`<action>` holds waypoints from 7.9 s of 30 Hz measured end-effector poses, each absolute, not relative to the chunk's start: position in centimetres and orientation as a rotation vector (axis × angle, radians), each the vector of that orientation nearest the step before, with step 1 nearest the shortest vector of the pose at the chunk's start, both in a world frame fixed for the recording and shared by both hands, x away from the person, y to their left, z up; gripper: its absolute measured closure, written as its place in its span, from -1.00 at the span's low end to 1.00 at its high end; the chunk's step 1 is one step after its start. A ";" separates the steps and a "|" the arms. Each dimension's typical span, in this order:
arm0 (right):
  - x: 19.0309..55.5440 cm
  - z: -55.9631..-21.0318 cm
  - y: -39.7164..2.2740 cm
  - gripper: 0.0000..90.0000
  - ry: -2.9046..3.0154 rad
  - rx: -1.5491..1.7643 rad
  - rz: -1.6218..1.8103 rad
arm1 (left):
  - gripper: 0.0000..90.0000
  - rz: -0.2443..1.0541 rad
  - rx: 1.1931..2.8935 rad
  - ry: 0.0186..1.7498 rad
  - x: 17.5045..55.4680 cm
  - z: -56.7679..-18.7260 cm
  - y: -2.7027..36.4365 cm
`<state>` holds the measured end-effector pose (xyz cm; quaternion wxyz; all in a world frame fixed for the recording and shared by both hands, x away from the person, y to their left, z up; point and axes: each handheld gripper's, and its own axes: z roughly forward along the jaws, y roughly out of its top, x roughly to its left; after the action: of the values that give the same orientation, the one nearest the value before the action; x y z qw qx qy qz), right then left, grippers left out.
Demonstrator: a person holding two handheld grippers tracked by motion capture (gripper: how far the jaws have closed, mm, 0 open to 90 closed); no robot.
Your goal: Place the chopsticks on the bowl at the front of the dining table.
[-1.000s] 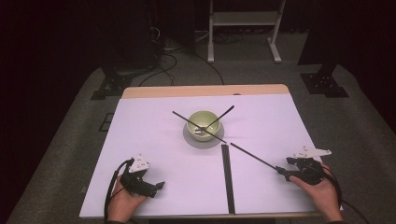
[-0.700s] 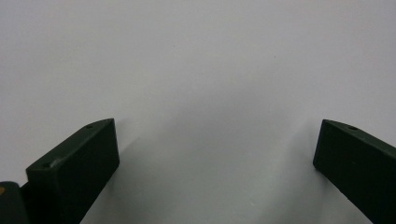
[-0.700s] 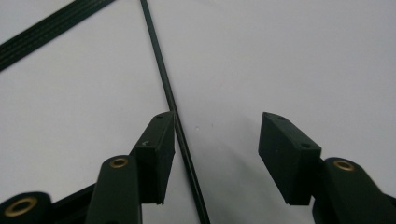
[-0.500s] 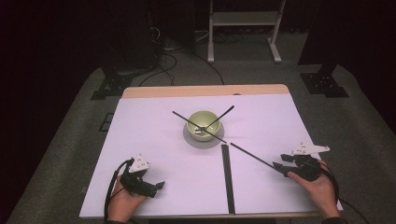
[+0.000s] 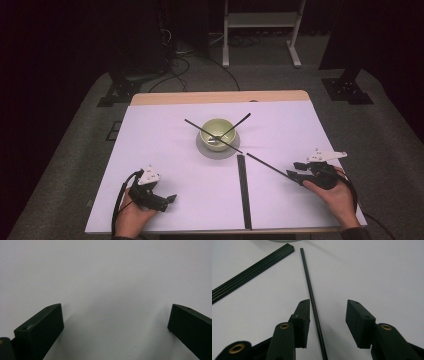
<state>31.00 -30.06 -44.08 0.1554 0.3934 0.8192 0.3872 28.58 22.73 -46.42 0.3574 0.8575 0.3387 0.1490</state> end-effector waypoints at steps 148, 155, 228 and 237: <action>33.6 -40.4 -26.8 0.91 2.399 0.991 1.287 | -1.00 0.385 2.213 0.874 28.6 -46.4 22.7; 33.9 -39.8 -26.4 0.90 2.387 0.980 1.311 | -1.00 0.385 2.214 0.874 28.6 -46.4 22.7; 42.1 -36.7 -17.0 0.90 2.386 0.954 1.374 | -1.00 0.389 2.216 0.871 28.6 -46.4 22.7; 43.2 -37.2 -15.2 0.90 2.395 0.972 1.369 | -1.00 0.387 2.214 0.873 28.6 -46.4 22.7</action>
<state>43.23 -15.19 -37.20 0.1084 0.3303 0.8141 0.4652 28.56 22.71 -46.43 0.3571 0.8576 0.3383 0.1500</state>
